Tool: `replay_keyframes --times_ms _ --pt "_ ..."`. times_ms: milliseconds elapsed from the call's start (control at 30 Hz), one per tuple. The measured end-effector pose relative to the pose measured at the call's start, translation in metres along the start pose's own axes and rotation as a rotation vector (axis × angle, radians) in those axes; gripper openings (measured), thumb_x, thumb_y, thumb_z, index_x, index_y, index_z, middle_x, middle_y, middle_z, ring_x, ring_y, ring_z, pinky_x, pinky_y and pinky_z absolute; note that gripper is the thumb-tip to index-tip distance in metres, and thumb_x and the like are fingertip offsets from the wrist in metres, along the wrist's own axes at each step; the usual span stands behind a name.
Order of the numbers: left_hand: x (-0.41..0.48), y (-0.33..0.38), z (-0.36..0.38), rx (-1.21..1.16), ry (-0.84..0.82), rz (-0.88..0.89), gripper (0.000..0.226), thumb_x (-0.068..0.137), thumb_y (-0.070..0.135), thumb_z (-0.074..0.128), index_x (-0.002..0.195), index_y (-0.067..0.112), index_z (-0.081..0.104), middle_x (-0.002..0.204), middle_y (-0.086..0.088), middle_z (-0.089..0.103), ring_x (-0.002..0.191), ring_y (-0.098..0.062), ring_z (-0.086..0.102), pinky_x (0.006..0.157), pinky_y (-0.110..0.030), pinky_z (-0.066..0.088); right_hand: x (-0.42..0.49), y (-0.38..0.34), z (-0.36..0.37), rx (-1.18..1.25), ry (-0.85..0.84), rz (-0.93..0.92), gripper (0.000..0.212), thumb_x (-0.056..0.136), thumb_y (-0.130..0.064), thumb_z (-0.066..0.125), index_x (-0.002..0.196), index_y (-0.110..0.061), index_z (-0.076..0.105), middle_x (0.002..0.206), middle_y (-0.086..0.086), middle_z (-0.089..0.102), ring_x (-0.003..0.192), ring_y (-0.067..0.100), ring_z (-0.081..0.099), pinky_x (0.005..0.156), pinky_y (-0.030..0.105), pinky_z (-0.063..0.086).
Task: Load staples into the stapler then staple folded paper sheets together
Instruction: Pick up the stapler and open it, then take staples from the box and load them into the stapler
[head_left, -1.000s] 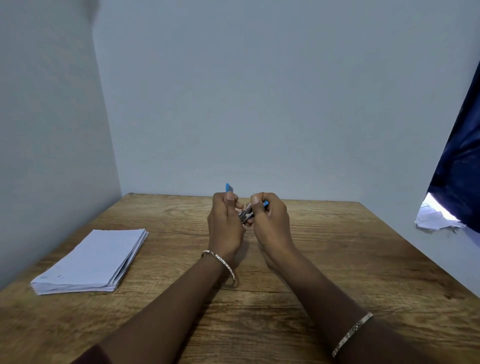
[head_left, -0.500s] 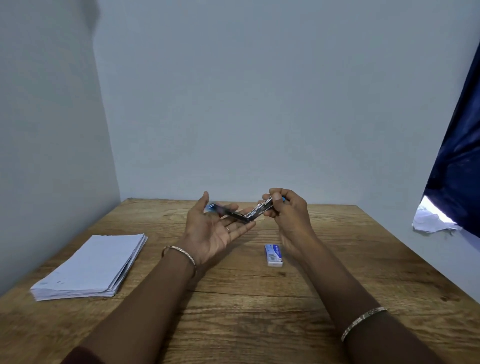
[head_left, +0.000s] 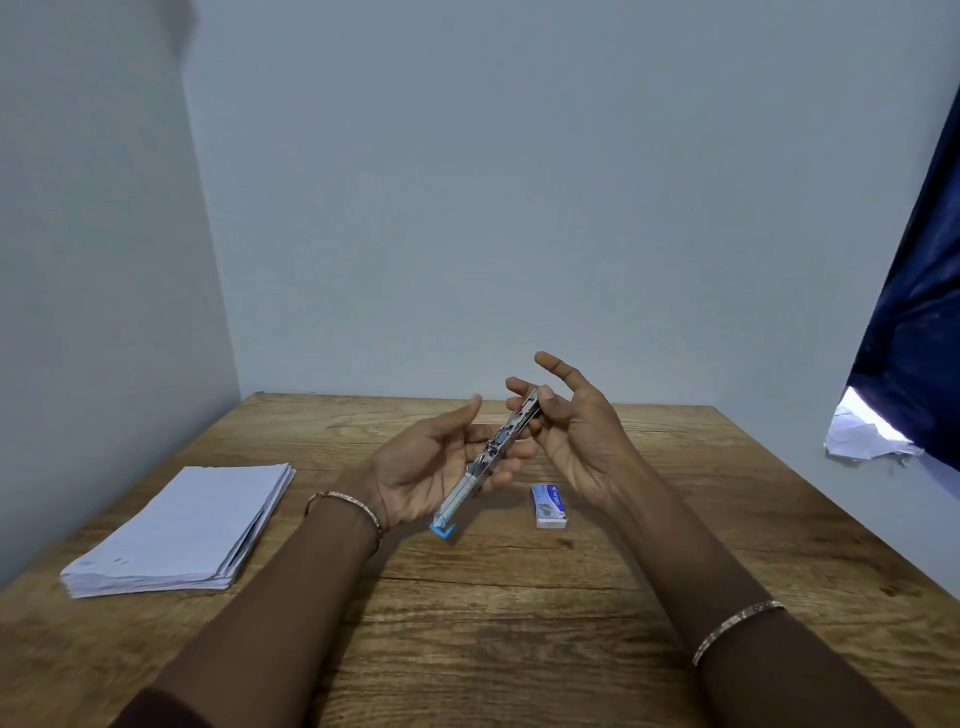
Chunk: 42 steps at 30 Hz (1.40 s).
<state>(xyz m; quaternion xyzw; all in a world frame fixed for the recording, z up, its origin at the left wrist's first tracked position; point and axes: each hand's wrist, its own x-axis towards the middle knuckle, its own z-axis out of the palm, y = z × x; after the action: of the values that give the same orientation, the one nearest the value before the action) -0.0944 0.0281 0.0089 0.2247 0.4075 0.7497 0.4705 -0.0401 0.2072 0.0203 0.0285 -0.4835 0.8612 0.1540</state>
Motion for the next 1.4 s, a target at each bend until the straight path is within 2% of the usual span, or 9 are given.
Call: replay_keyframes --times_ms 167,267,433,567,667,767,1000,1267,1400 --pt "0.007 -0.007 0.004 0.088 0.09 -0.003 0.048 0.104 0.033 0.039 0.104 -0.001 0.073 0.071 -0.008 0.061 0.045 -0.009 0.054 0.037 -0.017 0.045 -0.002 0.005 0.005 -0.074 -0.093 -0.009 0.04 0.104 0.005 0.04 0.138 -0.014 0.049 0.12 0.028 0.071 0.099 0.029 0.076 0.086 0.048 0.06" --pt "0.013 -0.012 0.008 0.065 0.128 0.026 0.038 0.106 0.031 0.037 0.096 0.003 0.062 0.062 -0.006 0.055 0.038 -0.007 0.045 0.03 -0.016 0.036 -0.004 0.015 0.011 -0.168 -0.048 -0.013 0.035 0.106 0.001 0.042 0.134 -0.015 0.052 0.126 0.026 0.068 0.106 0.032 0.074 0.097 0.05 0.056" --pt "0.019 -0.014 0.006 0.022 0.289 0.089 0.036 0.108 0.031 0.036 0.086 0.007 0.051 0.056 -0.005 0.053 0.033 -0.009 0.041 0.029 -0.016 0.031 -0.007 0.03 0.009 -1.066 0.139 -0.419 0.034 0.104 -0.024 0.051 0.137 -0.031 0.055 0.147 -0.005 0.055 0.133 0.016 0.05 0.112 0.049 0.04" --pt "0.022 -0.017 0.003 0.022 0.427 0.136 0.036 0.108 0.03 0.036 0.087 0.006 0.052 0.059 -0.006 0.052 0.032 -0.008 0.04 0.029 -0.015 0.03 -0.008 0.041 0.008 -1.353 0.083 -0.499 0.035 0.104 -0.033 0.049 0.137 -0.039 0.06 0.162 -0.013 0.037 0.151 0.011 0.022 0.108 0.036 0.013" --pt "0.023 -0.018 0.003 0.014 0.478 0.152 0.036 0.108 0.029 0.036 0.088 0.006 0.054 0.057 -0.006 0.05 0.031 -0.008 0.04 0.028 -0.015 0.029 -0.01 0.047 0.008 -1.497 0.039 -0.484 0.035 0.104 -0.035 0.047 0.136 -0.043 0.06 0.164 -0.012 0.034 0.155 0.011 0.013 0.11 0.039 0.011" --pt "0.024 -0.019 0.003 0.031 0.494 0.143 0.038 0.109 0.029 0.035 0.087 0.004 0.053 0.048 -0.005 0.05 0.03 -0.008 0.038 0.028 -0.015 0.029 -0.009 0.046 0.007 -1.531 0.038 -0.457 0.036 0.103 -0.035 0.047 0.135 -0.044 0.061 0.164 -0.01 0.036 0.156 0.012 0.012 0.113 0.044 0.012" --pt "0.024 -0.023 0.002 -0.003 0.508 0.155 0.042 0.11 0.026 0.03 0.082 0.003 0.051 0.046 -0.005 0.046 0.029 -0.008 0.037 0.029 -0.014 0.027 -0.01 0.047 0.009 -1.415 0.036 -0.424 0.039 0.089 -0.037 0.047 0.119 -0.037 0.072 0.151 -0.013 0.053 0.153 0.008 0.018 0.11 0.037 0.009" --pt "0.029 -0.026 0.0 -0.045 0.539 0.187 0.04 0.11 0.022 0.028 0.084 0.009 0.056 0.044 -0.002 0.041 0.028 -0.008 0.035 0.029 -0.012 0.027 -0.01 0.052 0.011 -1.389 0.002 -0.395 0.016 0.09 -0.033 0.054 0.104 -0.033 0.062 0.137 -0.01 0.059 0.149 0.008 0.025 0.103 0.033 0.011" --pt "0.029 -0.024 0.0 -0.075 0.579 0.193 0.037 0.11 0.023 0.029 0.082 0.007 0.048 0.038 -0.002 0.042 0.024 -0.008 0.035 0.027 -0.012 0.025 -0.013 0.049 0.013 -1.306 0.02 -0.455 0.008 0.088 -0.03 0.061 0.095 -0.034 0.058 0.116 -0.02 0.064 0.13 0.006 0.046 0.1 0.035 0.021"
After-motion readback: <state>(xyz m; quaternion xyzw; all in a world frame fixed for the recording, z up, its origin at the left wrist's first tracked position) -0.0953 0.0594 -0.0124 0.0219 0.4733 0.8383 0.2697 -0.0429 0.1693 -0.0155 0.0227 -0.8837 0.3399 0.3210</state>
